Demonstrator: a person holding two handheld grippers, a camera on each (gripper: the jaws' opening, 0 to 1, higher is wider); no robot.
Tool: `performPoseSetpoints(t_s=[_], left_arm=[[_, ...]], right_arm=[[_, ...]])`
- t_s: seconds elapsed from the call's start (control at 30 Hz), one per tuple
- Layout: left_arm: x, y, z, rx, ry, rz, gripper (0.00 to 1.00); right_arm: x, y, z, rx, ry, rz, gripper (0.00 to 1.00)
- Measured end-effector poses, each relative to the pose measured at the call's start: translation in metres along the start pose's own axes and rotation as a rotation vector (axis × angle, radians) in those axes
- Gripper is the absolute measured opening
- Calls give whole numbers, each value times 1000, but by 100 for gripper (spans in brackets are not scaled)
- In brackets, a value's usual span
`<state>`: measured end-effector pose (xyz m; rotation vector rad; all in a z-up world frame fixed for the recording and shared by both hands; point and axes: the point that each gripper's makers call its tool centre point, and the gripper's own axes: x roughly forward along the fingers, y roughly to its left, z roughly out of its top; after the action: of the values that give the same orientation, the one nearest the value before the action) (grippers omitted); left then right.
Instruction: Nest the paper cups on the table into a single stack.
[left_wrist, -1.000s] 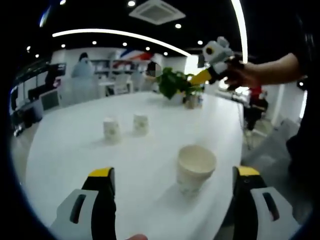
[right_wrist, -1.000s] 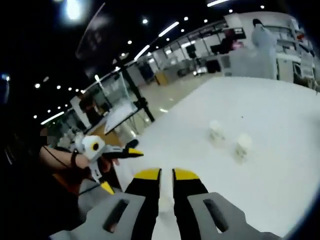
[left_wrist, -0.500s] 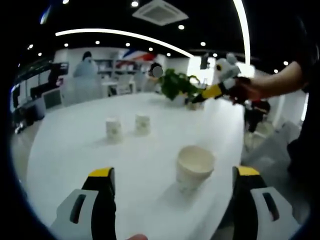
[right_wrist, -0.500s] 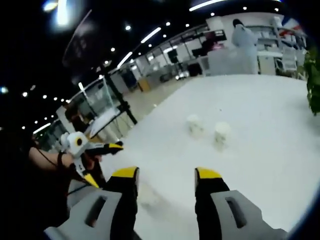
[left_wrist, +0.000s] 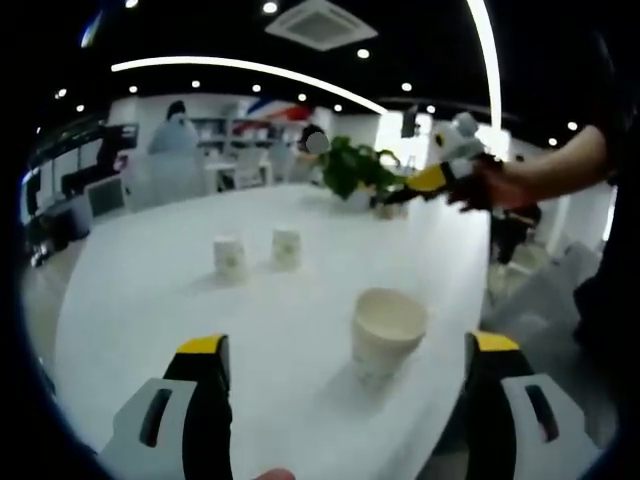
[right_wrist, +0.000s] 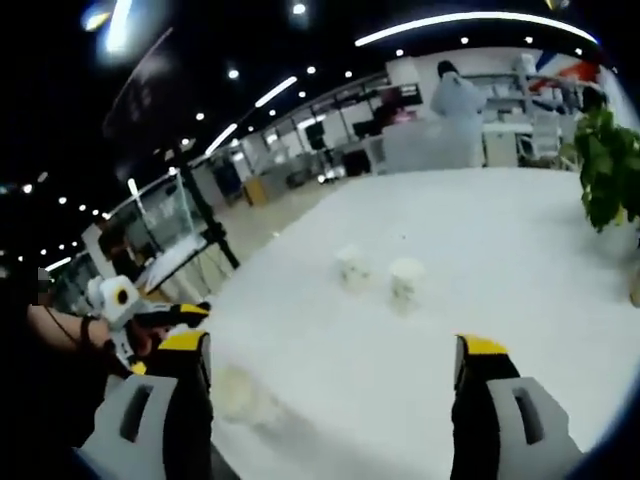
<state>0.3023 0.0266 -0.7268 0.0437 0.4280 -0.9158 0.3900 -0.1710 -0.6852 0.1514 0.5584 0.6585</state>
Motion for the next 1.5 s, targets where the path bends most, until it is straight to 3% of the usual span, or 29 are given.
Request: performPoseSetpoints(t_s=[0.3, 0.5, 0.7, 1.1, 1.5], left_arm=[[-2, -2, -3, -4, 11, 4, 98], [-4, 2, 0, -54, -16, 25, 99], [-4, 1, -4, -60, 0, 29, 99], [-5, -5, -8, -52, 21, 37, 98], [-11, -1, -16, -84, 30, 72, 98]], right_arm=[[0, -4, -6, -3, 8, -7, 100], [14, -16, -18, -12, 29, -28, 100], [30, -30, -19, -15, 34, -47, 100], [76, -77, 6, -91, 3, -79, 93], [115, -97, 22, -142, 5, -64, 79]])
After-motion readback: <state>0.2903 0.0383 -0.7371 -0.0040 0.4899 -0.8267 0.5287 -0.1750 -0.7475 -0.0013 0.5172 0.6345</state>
